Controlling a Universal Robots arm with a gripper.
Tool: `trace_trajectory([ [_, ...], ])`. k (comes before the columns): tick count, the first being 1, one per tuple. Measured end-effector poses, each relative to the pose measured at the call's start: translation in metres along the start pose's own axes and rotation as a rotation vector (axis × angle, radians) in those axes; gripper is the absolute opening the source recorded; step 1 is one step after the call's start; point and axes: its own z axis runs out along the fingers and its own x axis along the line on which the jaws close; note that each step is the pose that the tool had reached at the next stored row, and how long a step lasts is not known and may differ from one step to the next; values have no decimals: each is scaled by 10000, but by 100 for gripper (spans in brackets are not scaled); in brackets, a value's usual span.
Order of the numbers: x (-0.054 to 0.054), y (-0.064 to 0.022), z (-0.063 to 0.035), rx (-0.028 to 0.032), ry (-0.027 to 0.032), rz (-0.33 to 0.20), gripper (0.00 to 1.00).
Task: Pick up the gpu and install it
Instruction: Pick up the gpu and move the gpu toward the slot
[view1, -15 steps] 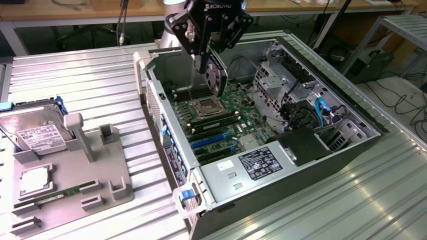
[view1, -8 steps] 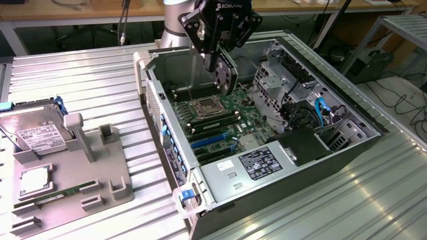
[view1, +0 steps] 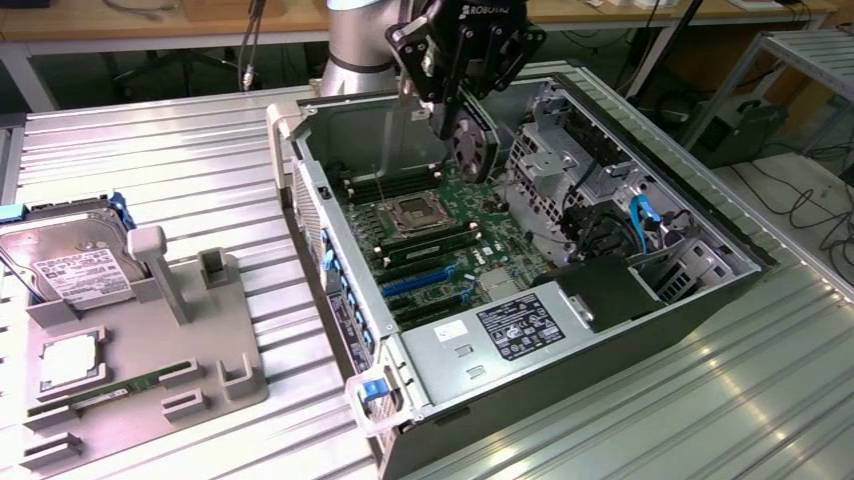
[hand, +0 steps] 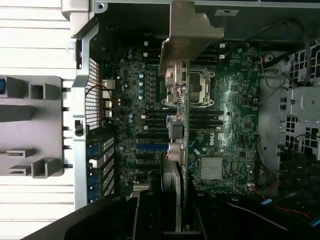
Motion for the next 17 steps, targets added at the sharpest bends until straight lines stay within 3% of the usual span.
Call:
trace_trajectory([
  [6,-106,47,8,8,0,1,28],
  [17,-418,90,23,9,0,1,28],
])
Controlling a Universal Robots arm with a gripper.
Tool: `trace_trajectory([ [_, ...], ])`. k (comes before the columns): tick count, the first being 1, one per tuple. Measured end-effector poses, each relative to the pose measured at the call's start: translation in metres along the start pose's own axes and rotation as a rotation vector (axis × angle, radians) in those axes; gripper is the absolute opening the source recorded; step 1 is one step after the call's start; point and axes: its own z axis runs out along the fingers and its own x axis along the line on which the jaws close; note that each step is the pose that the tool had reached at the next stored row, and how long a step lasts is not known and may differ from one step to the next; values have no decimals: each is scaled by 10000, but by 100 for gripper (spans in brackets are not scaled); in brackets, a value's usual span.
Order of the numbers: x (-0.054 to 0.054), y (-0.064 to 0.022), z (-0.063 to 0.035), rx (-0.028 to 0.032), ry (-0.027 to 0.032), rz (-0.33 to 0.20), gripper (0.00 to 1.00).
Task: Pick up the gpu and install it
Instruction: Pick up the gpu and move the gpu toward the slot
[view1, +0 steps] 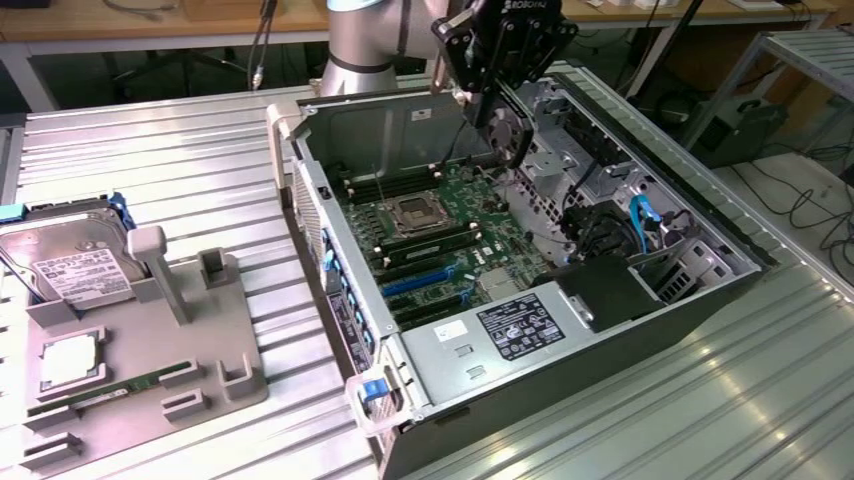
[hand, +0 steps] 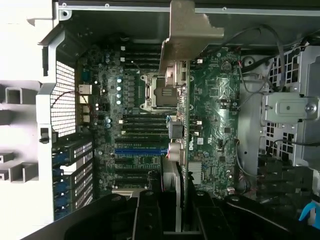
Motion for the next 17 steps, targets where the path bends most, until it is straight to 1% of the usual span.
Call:
trace_trajectory([
  [2,-54,7,3,0,0,-1,28],
  [3,-107,22,4,1,0,0,28],
  [9,-272,77,16,10,0,0,28],
  [10,-317,80,19,9,0,-1,28],
  [12,-342,80,20,10,0,-1,28],
  [17,-343,81,20,10,0,0,28],
])
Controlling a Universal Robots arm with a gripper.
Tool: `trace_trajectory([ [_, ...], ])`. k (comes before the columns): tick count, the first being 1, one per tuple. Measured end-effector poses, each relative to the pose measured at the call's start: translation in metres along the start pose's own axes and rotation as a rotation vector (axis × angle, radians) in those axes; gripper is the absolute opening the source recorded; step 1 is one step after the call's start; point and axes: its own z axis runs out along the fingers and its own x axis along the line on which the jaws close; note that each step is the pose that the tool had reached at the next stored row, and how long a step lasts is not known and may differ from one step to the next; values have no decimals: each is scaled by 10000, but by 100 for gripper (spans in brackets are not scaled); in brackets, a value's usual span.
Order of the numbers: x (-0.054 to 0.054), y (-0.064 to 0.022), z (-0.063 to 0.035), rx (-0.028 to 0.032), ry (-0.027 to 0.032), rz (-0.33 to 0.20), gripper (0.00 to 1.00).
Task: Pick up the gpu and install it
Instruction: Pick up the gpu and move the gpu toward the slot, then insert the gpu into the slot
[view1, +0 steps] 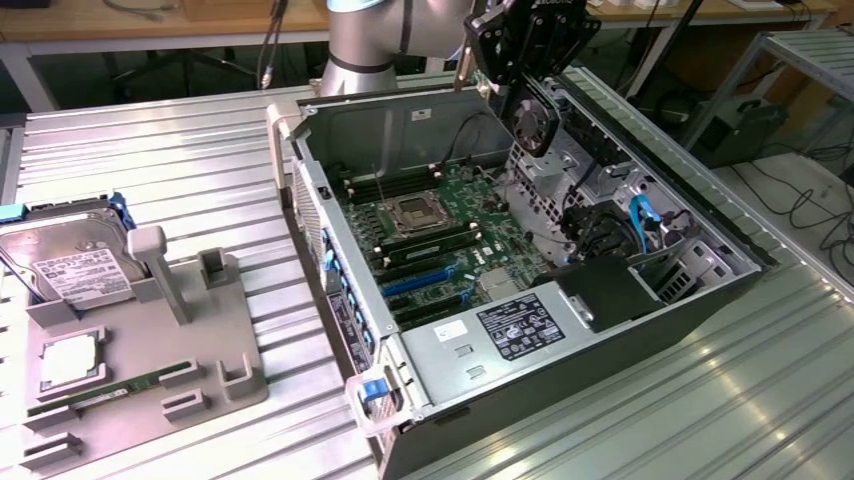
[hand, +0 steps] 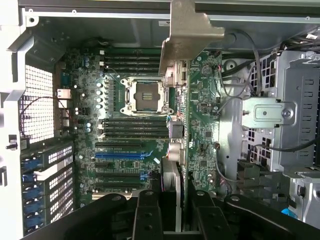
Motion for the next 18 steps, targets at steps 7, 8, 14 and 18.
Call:
trace_trajectory([
  [7,0,0,0,0,0,0,28],
  [8,0,0,0,0,0,0,28],
  [14,0,0,0,-2,0,-96,28],
  [18,0,0,0,-9,2,-406,28],
])
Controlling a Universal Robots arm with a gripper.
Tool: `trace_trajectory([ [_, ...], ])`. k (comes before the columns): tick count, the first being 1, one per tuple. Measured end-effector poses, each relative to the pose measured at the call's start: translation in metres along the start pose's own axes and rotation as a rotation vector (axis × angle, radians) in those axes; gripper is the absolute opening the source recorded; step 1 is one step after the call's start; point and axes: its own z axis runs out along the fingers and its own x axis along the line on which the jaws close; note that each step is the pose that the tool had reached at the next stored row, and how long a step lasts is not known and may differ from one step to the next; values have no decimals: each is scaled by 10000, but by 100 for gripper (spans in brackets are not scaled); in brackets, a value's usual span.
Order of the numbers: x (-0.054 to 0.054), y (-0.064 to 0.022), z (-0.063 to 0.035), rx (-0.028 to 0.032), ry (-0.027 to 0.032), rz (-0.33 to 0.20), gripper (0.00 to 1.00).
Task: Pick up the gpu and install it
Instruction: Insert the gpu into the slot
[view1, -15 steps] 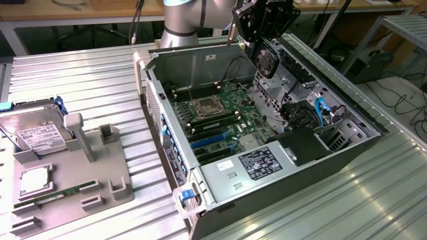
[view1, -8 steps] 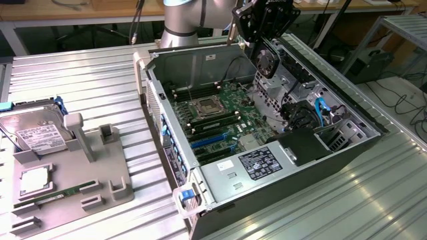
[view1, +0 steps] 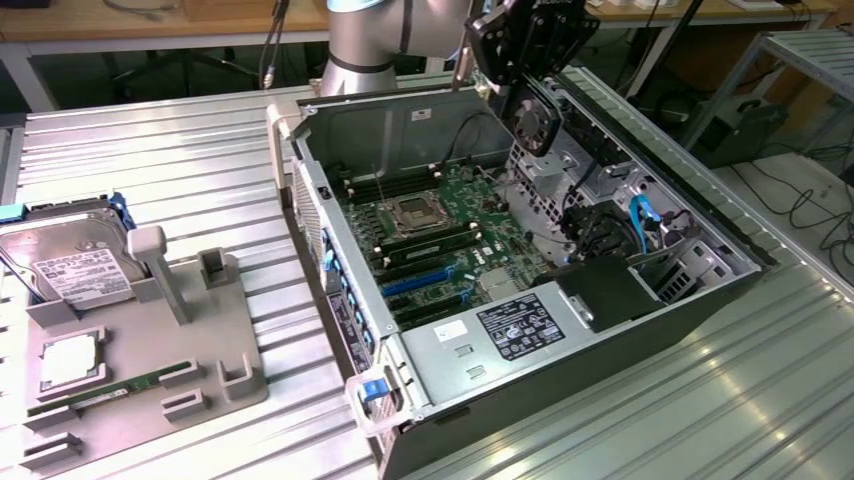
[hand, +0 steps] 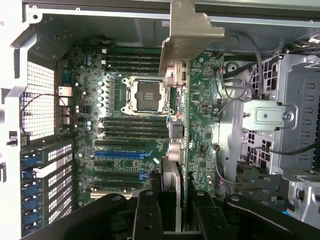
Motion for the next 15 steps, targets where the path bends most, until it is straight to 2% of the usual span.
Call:
trace_trajectory([
  [15,0,0,0,-29,7,-1493,28],
])
